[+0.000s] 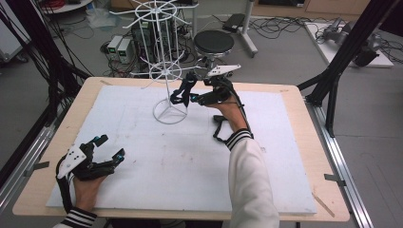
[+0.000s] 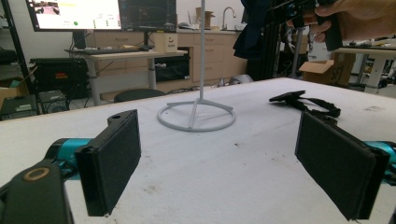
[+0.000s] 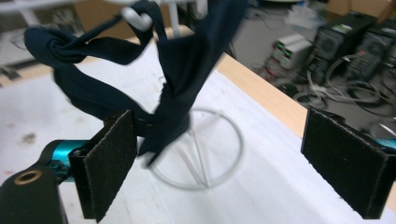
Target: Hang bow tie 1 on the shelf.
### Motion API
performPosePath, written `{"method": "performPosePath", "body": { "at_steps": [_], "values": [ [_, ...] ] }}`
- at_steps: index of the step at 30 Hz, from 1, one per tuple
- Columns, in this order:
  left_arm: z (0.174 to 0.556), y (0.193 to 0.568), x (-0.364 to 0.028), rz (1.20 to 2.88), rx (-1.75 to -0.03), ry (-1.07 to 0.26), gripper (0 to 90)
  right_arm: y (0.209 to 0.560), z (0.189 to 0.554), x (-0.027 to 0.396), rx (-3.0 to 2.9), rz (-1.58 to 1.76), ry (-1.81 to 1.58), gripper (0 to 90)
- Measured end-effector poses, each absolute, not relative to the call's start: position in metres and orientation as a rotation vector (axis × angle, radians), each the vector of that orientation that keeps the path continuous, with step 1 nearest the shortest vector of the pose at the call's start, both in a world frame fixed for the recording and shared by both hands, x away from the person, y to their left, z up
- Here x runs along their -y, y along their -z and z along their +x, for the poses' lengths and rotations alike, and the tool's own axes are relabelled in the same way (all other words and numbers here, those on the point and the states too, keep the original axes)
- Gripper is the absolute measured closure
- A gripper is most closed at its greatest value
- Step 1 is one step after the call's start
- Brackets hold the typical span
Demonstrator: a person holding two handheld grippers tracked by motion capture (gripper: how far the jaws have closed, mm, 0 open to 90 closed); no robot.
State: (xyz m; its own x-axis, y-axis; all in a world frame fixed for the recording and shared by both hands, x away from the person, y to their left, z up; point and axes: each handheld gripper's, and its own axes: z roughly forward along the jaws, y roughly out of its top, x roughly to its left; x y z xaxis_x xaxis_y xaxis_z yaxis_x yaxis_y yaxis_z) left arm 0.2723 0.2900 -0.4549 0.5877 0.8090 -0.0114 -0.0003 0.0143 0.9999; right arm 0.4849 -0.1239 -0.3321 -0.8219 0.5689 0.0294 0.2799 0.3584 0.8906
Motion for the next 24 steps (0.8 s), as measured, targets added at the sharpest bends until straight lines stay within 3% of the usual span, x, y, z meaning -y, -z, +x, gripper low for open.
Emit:
{"method": "performPosePath", "body": {
  "at_steps": [1, 24],
  "values": [
    [0.272, 0.455, -0.290, 1.429, -0.739, -0.729, 14.7, 0.332, 0.484, 0.123, -2.333, 0.783, -1.443, 0.8],
    [0.272, 0.455, -0.290, 1.424, -0.738, -0.727, 14.7, 0.301, 0.441, 0.152, -2.259, 0.775, -1.435, 2.9]
  ]
}}
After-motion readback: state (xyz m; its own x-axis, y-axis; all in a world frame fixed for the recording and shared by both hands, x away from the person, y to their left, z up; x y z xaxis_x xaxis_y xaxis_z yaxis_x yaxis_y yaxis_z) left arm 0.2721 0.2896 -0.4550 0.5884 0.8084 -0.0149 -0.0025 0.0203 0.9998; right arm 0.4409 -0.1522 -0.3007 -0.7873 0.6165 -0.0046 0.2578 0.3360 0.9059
